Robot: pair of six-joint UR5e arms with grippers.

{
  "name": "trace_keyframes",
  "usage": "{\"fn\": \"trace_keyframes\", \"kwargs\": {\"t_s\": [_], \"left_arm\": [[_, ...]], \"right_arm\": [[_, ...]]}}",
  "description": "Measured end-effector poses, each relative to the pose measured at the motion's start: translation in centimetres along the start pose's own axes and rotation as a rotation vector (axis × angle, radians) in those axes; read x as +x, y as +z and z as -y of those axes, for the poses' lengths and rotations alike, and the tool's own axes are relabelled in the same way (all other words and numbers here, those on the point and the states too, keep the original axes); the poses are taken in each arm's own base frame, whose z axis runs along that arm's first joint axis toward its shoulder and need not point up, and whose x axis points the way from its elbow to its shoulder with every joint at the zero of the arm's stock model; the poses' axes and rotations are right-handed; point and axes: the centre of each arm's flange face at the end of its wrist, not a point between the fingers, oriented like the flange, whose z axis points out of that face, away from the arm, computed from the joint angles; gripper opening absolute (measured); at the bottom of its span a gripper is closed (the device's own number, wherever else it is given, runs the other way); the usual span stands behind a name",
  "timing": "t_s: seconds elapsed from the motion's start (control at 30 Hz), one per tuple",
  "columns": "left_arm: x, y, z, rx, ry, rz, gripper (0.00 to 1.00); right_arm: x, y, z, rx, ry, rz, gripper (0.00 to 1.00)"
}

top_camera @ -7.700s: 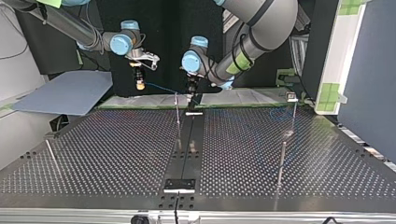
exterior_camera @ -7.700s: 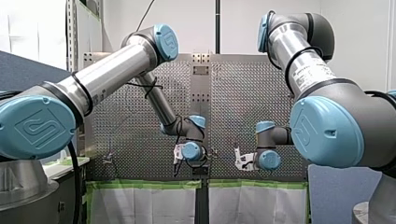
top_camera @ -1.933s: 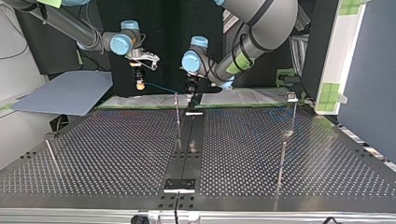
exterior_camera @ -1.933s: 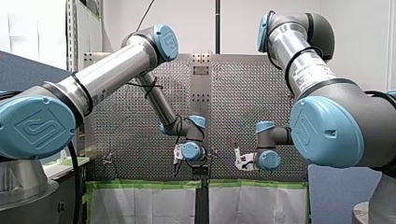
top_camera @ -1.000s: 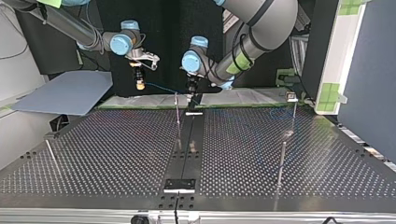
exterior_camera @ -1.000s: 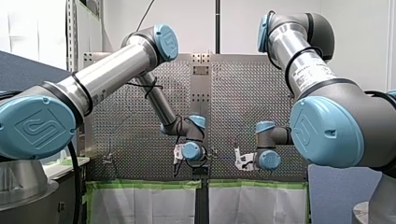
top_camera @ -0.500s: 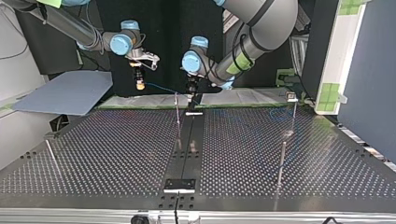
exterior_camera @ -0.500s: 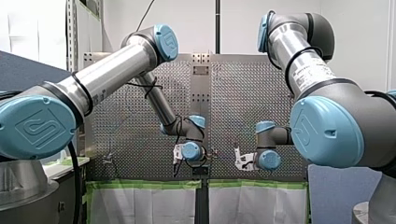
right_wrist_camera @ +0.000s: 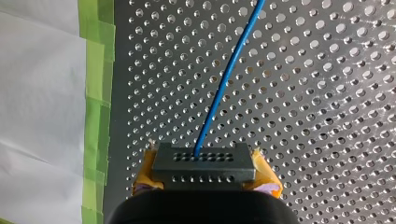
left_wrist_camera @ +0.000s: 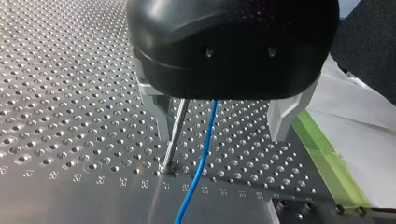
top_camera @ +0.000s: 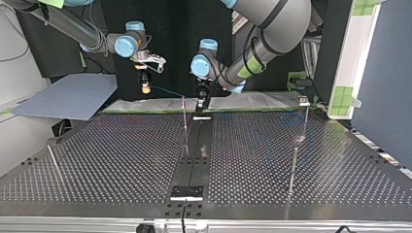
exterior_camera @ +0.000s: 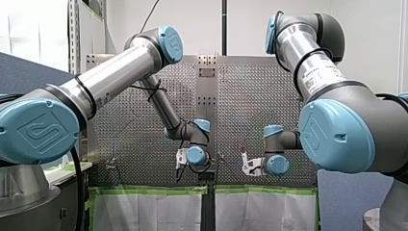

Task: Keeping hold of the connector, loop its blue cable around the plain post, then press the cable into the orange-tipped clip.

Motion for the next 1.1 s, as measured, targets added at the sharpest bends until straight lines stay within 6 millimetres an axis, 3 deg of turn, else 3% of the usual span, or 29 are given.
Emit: {"fn": "trace_keyframes", "kwargs": {"t_s": [1.1], "left_arm": [[-0.2,0.5,-1.3,-0.041,0.001,-0.006,1.00]], "right_arm": [[0.0,0.0,0.0,0.000,0.000,0.000,0.00]]}}
